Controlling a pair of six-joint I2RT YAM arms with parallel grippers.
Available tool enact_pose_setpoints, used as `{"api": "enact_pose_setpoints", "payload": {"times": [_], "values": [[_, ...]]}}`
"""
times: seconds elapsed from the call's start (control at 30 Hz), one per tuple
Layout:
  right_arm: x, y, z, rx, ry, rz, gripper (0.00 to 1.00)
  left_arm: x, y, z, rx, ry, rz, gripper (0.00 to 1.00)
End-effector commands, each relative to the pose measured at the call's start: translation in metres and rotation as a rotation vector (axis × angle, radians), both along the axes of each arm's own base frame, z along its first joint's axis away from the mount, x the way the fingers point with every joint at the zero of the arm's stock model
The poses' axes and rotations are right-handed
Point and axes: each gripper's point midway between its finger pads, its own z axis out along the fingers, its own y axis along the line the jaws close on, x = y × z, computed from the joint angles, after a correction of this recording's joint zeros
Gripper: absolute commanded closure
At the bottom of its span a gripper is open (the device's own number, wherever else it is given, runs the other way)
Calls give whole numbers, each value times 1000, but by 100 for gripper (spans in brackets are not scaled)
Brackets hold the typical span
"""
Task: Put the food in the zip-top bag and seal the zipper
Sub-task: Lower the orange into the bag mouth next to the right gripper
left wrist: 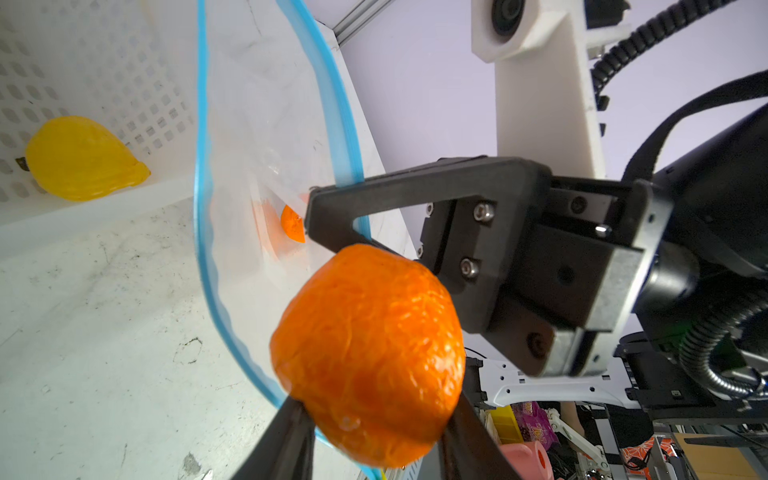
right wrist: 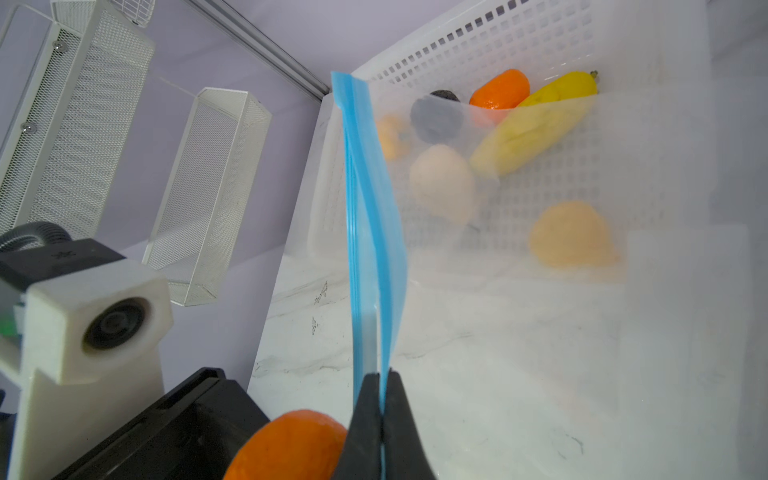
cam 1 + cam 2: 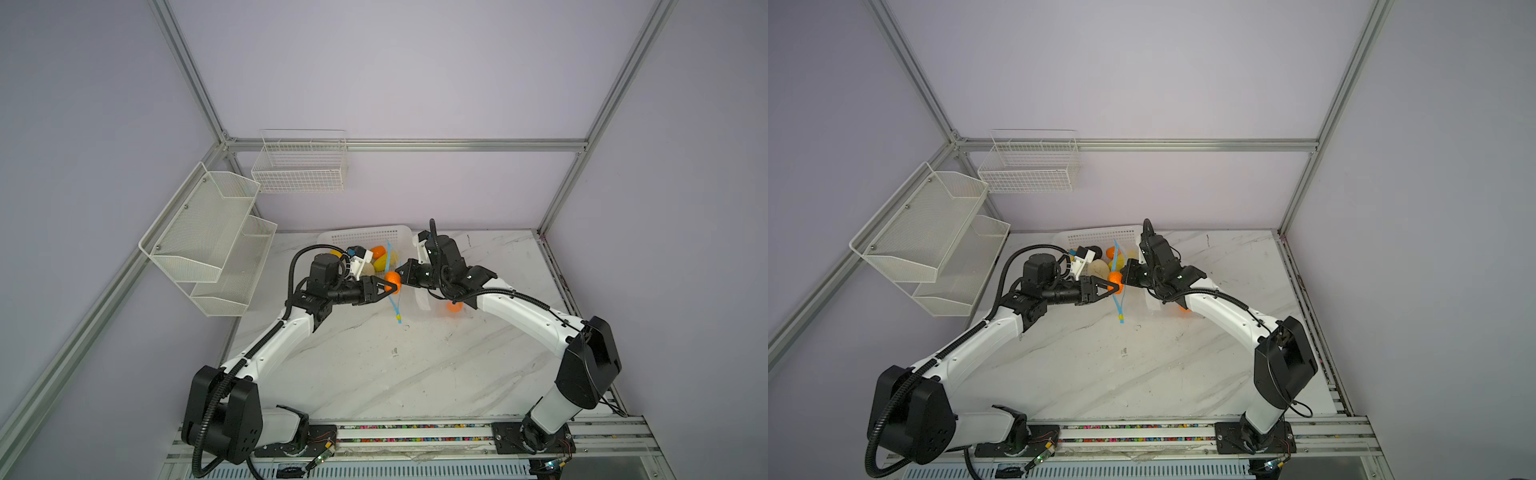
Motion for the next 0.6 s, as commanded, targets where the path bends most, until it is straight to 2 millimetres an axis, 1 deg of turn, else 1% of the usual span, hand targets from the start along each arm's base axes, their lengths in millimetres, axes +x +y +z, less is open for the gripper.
{"api": "enact_pose_setpoints", "payload": {"times": [0.0,0.2,0.43,0.57], "values": [[-2,5,30,74,-39,13,100,0,-2,-10,0,6,2,64],[-1,7,32,79,-39,16,100,-1,1,-20,38,20,11,64],[1,10,28,80,-31,26,100,-4,1,-32,52,46,10,64],[0,10,33,87,-37,27,100,-4,2,-38,60,54,12,65]]}}
